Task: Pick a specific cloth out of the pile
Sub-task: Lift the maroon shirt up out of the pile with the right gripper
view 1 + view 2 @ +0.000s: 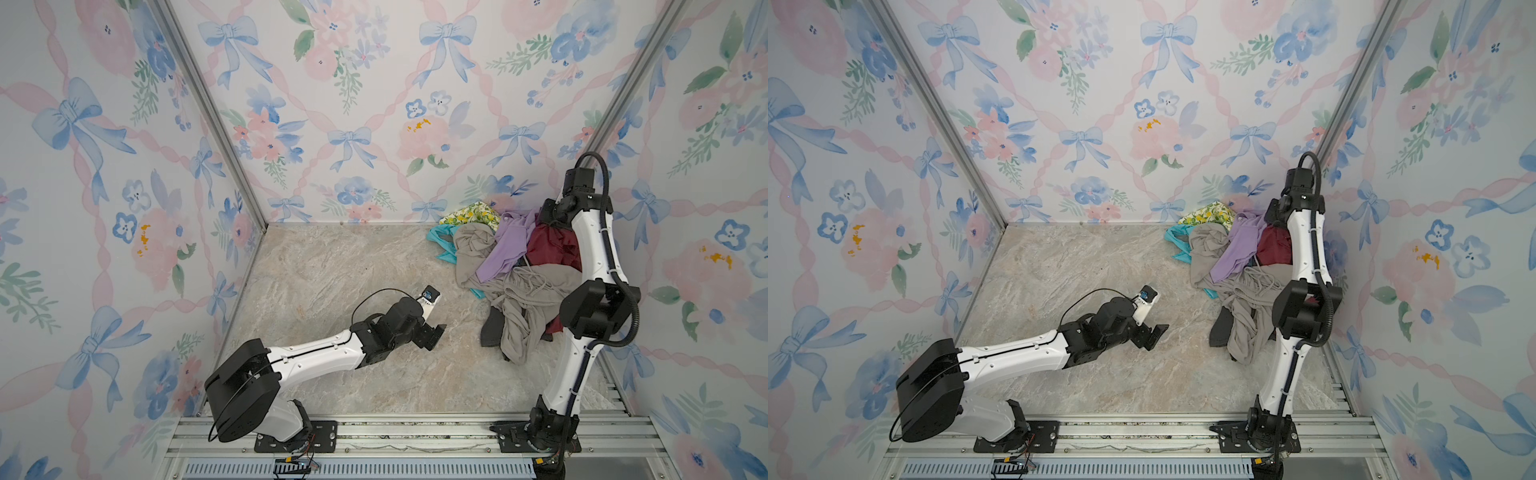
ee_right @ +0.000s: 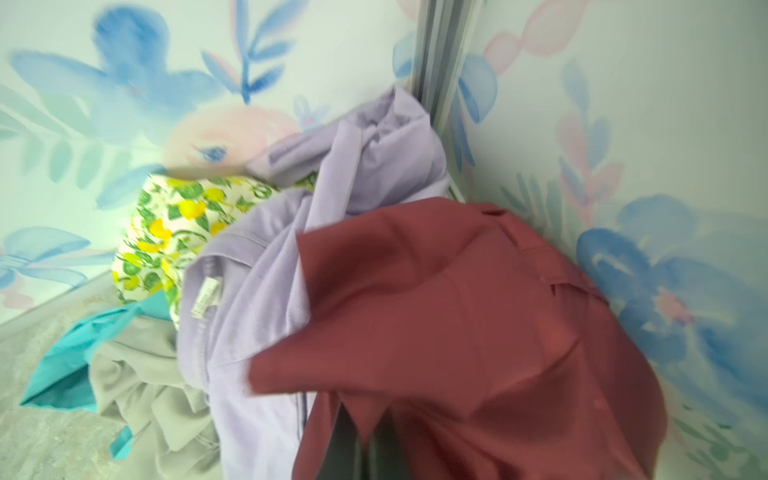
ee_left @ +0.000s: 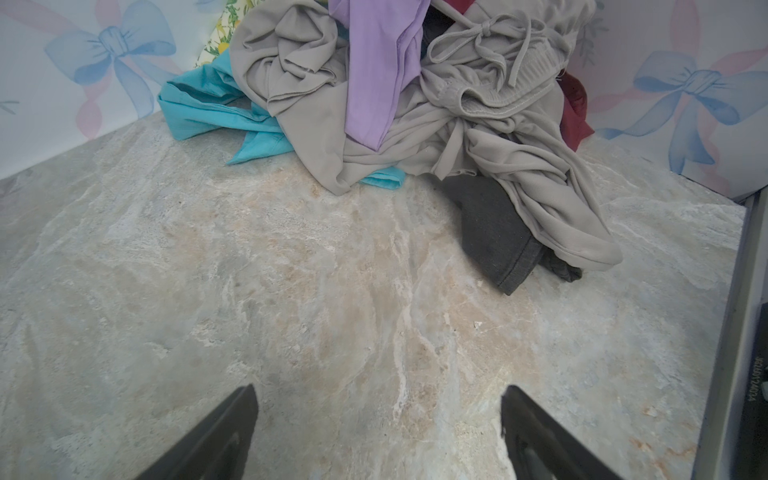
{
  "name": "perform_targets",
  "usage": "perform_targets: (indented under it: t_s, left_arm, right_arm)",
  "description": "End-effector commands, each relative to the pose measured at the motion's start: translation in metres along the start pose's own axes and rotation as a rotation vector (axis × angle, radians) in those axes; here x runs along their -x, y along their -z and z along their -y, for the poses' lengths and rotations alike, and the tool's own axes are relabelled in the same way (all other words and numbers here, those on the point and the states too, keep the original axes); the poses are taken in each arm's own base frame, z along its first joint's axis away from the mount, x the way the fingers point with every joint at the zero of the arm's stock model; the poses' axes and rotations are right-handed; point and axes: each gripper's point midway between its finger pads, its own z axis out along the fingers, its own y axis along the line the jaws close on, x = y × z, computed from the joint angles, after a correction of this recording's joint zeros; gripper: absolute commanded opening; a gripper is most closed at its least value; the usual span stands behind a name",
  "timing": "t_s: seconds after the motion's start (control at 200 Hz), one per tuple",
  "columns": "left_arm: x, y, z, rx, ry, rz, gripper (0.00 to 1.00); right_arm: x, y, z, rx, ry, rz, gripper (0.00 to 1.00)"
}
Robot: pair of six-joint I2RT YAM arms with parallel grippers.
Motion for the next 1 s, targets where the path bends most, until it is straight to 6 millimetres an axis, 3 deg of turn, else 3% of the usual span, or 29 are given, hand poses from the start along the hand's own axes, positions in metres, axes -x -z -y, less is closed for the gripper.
perform_targets:
  t_s: [0.0, 0.205, 0.38, 0.64, 0.845, 0.995]
  left_arm:
    - [0.005, -0.003, -0.005, 0.023, -0.019, 0.002, 0.93]
    - [0.005, -0.002, -0.007, 0.028, -0.017, 0.004, 0.93]
    - [0.005, -0.004, -0.011, 0.043, -0.017, 0.002, 0.93]
    - [0.004, -0.009, -0.021, 0.054, 0.02, -0.006, 0.93]
    - [0.007, -0.01, -0.032, 0.084, 0.039, 0.0, 0.92]
    - [0.023, -0.002, -0.045, 0.124, 0.075, 0.056, 0.93]
  right_arm:
    - [0.066, 0.078, -0.019, 0.059, -0.03, 0.248, 0.0]
    - [0.136, 0.159, -0.028, 0.171, -0.115, 0.555, 0.0]
    - [0.167, 0.227, -0.044, 0.299, -0.156, 0.727, 0.0]
    - [0.157, 0.298, -0.071, 0.404, -0.102, 0.8, 0.0]
    - [0.165, 0.352, -0.075, 0.529, -0.16, 0.882, 0.0]
    - [0.133, 0.34, -0.094, 0.559, -0.12, 0.765, 0.0]
